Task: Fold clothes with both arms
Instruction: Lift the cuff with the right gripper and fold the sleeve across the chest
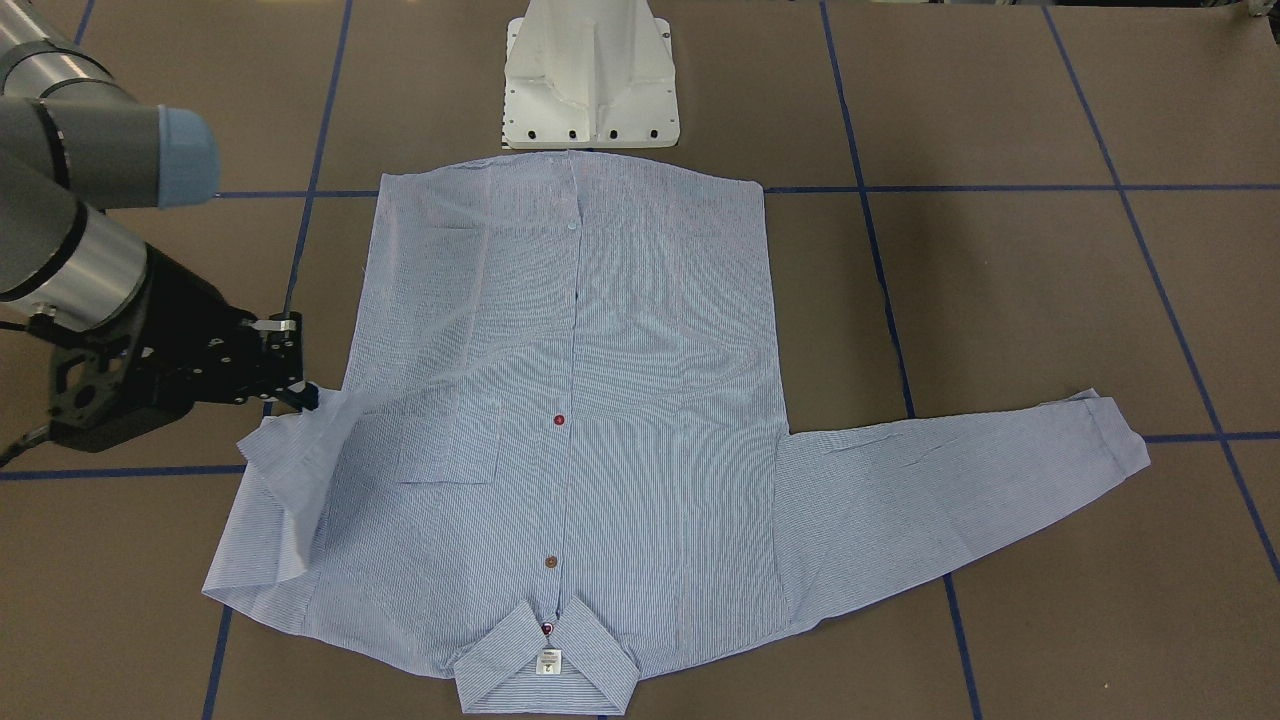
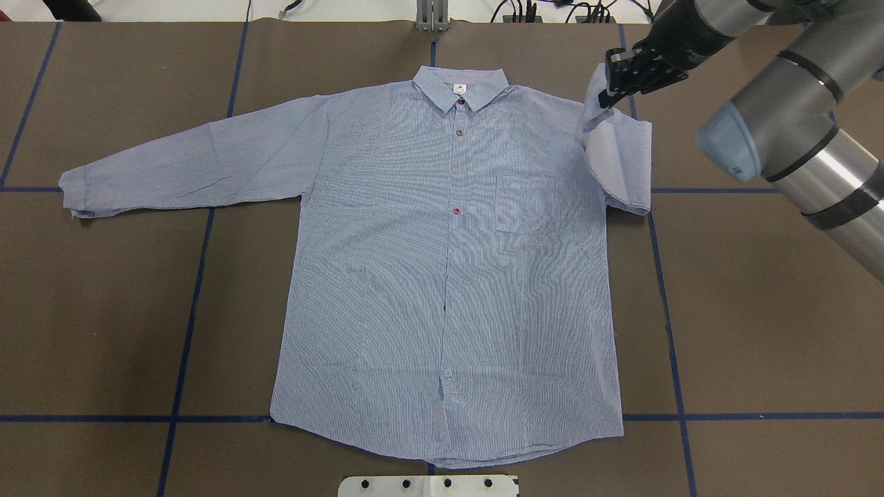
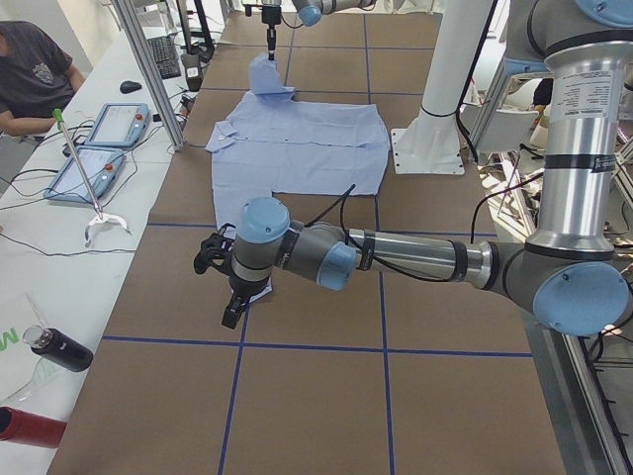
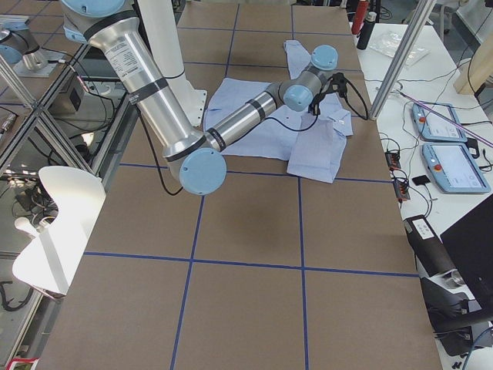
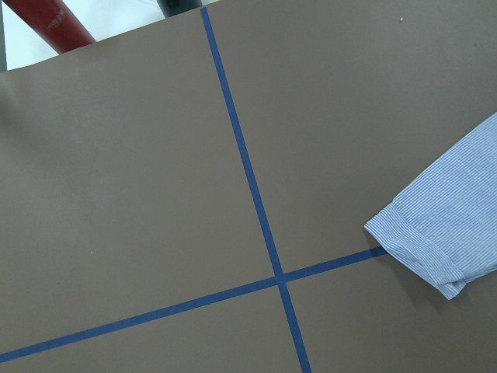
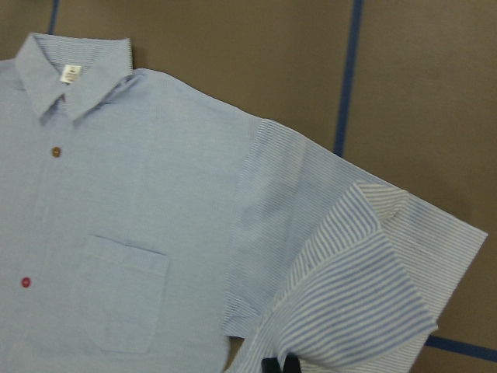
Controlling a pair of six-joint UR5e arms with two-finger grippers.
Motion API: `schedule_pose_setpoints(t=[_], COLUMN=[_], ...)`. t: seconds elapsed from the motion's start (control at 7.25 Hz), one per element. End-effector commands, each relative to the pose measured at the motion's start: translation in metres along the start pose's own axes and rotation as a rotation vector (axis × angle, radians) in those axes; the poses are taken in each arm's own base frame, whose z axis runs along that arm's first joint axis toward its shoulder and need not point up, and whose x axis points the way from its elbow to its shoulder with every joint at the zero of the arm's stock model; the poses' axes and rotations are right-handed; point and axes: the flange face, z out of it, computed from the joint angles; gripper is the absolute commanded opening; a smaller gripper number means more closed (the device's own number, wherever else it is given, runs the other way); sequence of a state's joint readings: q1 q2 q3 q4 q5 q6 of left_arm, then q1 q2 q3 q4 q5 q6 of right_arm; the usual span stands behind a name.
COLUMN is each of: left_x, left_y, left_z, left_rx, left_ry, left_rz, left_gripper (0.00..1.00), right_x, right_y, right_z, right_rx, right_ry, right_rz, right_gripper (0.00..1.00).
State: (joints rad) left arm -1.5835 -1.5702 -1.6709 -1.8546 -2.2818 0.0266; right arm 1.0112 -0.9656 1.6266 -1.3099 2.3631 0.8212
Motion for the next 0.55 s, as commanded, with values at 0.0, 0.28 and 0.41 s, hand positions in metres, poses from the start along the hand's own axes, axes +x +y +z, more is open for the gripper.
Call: schedule_pose_setpoints(t=[0.0, 0.28, 0.41], left_x=[-0.002, -0.004, -0.004], left_y=[0.004, 0.005, 0.006], left_z=[0.003, 0.005, 0.005], left_rx=[-0.008, -0.013, -0.013], left_ry=[0.000, -0.002, -0.002], left_rz=[-0.007, -0.011, -0.011], left_gripper=[1.00, 1.00, 1.00], right_x=[-0.105, -0.161, -0.167], right_y=[-0.002, -0.034, -0.031], right_z=[0.038, 0.058, 0.072], right_rx=[0.081, 0.090, 0.082], right_ry=[0.026, 0.032, 0.041], right_rz=[-0.030, -0.024, -0.028], right_gripper=[0.00, 0.00, 0.00])
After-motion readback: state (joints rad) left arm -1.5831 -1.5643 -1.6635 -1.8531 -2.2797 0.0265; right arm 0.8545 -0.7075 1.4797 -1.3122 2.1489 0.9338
